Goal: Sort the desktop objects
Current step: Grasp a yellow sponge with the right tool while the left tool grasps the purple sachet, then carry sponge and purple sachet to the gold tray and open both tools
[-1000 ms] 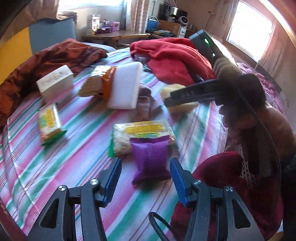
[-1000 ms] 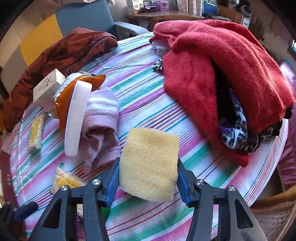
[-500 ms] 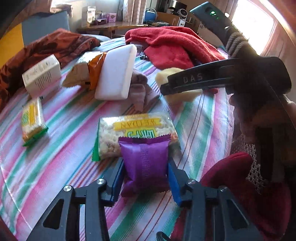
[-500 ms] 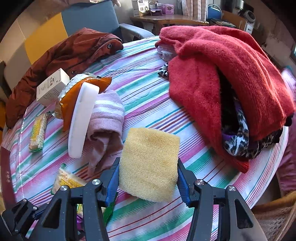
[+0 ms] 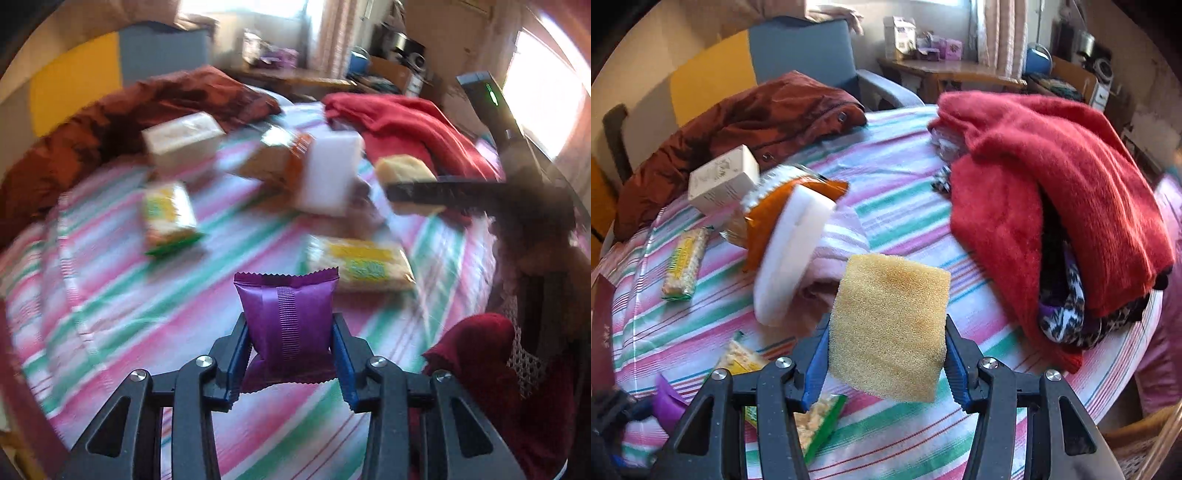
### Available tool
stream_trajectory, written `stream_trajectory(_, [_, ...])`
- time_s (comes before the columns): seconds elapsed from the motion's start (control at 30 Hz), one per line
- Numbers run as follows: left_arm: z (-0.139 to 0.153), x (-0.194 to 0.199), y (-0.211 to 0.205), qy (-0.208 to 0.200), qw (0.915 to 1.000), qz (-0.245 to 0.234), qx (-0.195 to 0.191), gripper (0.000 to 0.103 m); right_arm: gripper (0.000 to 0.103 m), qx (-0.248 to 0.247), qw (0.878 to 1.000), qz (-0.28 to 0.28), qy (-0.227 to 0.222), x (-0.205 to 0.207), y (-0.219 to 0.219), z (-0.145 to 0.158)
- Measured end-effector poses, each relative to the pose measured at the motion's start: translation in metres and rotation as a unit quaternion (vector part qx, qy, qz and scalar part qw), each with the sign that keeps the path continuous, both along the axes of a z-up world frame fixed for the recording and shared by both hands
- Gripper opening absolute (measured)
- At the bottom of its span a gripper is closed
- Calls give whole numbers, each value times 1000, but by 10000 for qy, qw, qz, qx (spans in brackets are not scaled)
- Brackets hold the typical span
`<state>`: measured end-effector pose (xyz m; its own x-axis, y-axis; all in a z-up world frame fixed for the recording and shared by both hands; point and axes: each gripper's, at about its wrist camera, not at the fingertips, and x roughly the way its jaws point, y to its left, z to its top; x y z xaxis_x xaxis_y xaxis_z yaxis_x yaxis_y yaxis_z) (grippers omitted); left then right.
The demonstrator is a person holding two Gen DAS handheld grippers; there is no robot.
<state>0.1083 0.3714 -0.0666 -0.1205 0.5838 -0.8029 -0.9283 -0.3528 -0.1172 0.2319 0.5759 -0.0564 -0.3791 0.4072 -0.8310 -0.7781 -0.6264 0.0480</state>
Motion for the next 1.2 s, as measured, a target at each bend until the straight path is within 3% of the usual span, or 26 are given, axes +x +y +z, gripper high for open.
stream_trajectory(0.27, [46, -28, -52, 530, 9938, 912, 361, 41, 55, 296, 9991, 135, 278, -2, -11, 14])
stream_trajectory(0.43, [61, -53, -88, 602, 9856, 1515, 438, 41, 55, 381, 9985, 187, 359, -3, -15, 18])
stream_trajectory(0.67, [65, -78, -133, 659, 9730, 2168, 443, 41, 55, 544, 9964, 415, 508, -9, -26, 26])
stream_trajectory(0.93, [65, -92, -169, 690, 9623, 2592, 447, 41, 55, 545, 9946, 647, 595, -18, -47, 38])
stream_trajectory(1.2, [55, -107, -197, 558, 9536, 2933, 389, 41, 55, 538, 9862, 1314, 851, -49, -94, 67])
